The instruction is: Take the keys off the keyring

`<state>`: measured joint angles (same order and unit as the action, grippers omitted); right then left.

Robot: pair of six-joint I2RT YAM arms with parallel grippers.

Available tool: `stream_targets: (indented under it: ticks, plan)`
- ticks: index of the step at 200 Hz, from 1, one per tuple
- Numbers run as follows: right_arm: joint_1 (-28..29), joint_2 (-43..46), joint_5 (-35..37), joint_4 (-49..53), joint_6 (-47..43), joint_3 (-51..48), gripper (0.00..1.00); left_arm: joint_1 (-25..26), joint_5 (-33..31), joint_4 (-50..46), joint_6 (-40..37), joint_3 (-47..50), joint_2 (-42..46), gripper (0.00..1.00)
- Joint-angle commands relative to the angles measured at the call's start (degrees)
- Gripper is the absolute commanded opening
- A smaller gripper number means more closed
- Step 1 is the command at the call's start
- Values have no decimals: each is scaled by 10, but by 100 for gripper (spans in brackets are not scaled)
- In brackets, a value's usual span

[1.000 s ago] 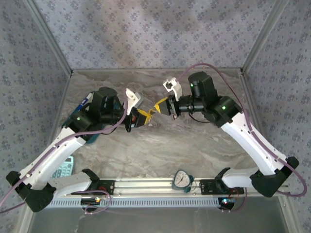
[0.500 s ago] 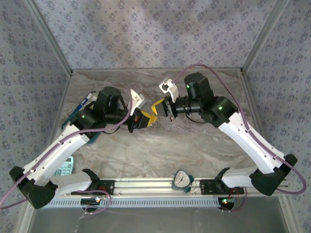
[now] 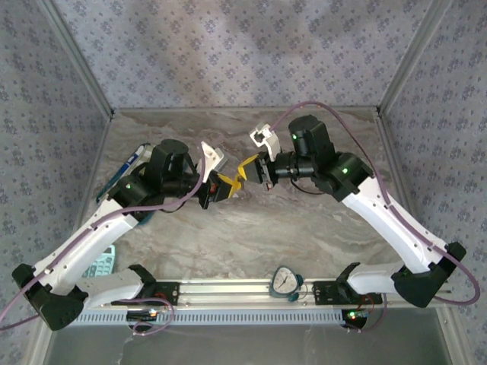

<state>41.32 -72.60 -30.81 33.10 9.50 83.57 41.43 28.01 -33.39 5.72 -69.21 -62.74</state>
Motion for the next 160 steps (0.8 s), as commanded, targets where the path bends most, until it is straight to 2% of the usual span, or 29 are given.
stream_targets:
  ticks: [1,13,38,68,80,90,108,130,146,160]
  plan:
    - [-18,31,3,-34,27,-31,17,3,-71,-52,-31,-37,-2,0]
    - [-27,49,13,-51,29,-54,34,4,-89,-84,-40,-53,-11,0]
    - [-46,92,38,-112,52,-113,50,4,-105,-117,-56,-86,-33,0]
    - [-77,143,42,-205,92,-208,55,8,-105,-147,-71,-123,-64,0]
    - [-84,165,53,-263,107,-256,62,12,-104,-152,-76,-134,-74,0]
    - [-86,184,75,-299,112,-291,72,13,-97,-154,-77,-144,-80,0]
    - [-88,212,94,-371,105,-355,76,13,-77,-157,-79,-160,-88,0]
    - [-102,236,65,-431,124,-402,87,13,-57,-163,-86,-180,-98,0]
    - [-129,232,-16,-452,147,-405,87,13,-48,-165,-87,-193,-104,0]
    - [-141,227,-68,-513,173,-421,87,13,-34,-164,-88,-203,-109,0]
